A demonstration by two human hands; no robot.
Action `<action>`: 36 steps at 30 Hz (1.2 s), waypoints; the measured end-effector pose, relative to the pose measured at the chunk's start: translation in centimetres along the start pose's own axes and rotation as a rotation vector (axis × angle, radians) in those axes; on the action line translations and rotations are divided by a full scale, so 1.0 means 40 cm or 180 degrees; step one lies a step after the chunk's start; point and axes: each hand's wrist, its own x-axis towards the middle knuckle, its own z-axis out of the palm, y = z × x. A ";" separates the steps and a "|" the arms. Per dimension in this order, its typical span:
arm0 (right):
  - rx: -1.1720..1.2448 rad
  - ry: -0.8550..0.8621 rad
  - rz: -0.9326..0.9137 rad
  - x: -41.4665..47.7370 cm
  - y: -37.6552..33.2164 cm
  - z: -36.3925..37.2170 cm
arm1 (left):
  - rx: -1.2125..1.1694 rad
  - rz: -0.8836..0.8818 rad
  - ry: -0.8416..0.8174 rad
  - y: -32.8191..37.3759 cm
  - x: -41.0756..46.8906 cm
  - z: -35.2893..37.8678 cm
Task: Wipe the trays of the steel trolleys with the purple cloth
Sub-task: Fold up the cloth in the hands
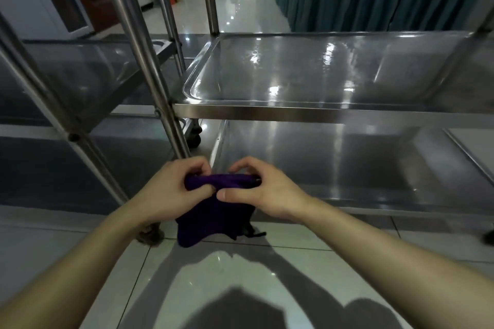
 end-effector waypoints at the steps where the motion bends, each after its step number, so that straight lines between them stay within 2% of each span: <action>1: -0.0315 0.0106 -0.0099 -0.001 0.001 0.002 | 0.0068 0.0095 -0.0044 -0.008 0.002 0.008; 5: -0.1760 -0.0056 -0.0516 -0.005 0.025 -0.002 | 0.0165 0.0329 -0.0337 -0.047 0.023 0.034; 8: -0.2127 -0.0069 -0.0706 0.005 0.033 0.004 | 0.0344 0.0427 -0.0462 -0.050 0.042 0.052; 10: -0.2137 -0.0132 -0.0646 0.012 0.026 0.002 | 0.0478 0.0347 -0.0431 -0.042 0.054 0.055; 15: -0.2043 -0.0198 -0.0629 -0.017 0.009 -0.016 | 0.0100 -0.0739 -0.0611 -0.050 0.034 0.036; 19: -0.1709 -0.0027 -0.0506 -0.075 0.017 -0.033 | -0.0017 -0.1100 -0.0425 -0.060 -0.062 0.052; 25: -0.0795 -0.0034 0.0449 -0.152 -0.038 0.008 | -0.0654 -0.1373 -0.0093 0.095 -0.157 0.075; 29: -0.0897 -0.0072 0.0492 -0.215 -0.215 0.029 | -0.0856 -0.1605 0.0101 0.207 -0.230 -0.002; 33: -0.1046 -0.0415 0.0169 -0.257 -0.520 -0.004 | -0.1180 -0.1855 0.0213 0.348 -0.295 -0.226; 36: -0.1216 -0.0447 -0.0132 -0.285 -0.776 -0.021 | -0.1213 -0.1923 0.0220 0.462 -0.348 -0.420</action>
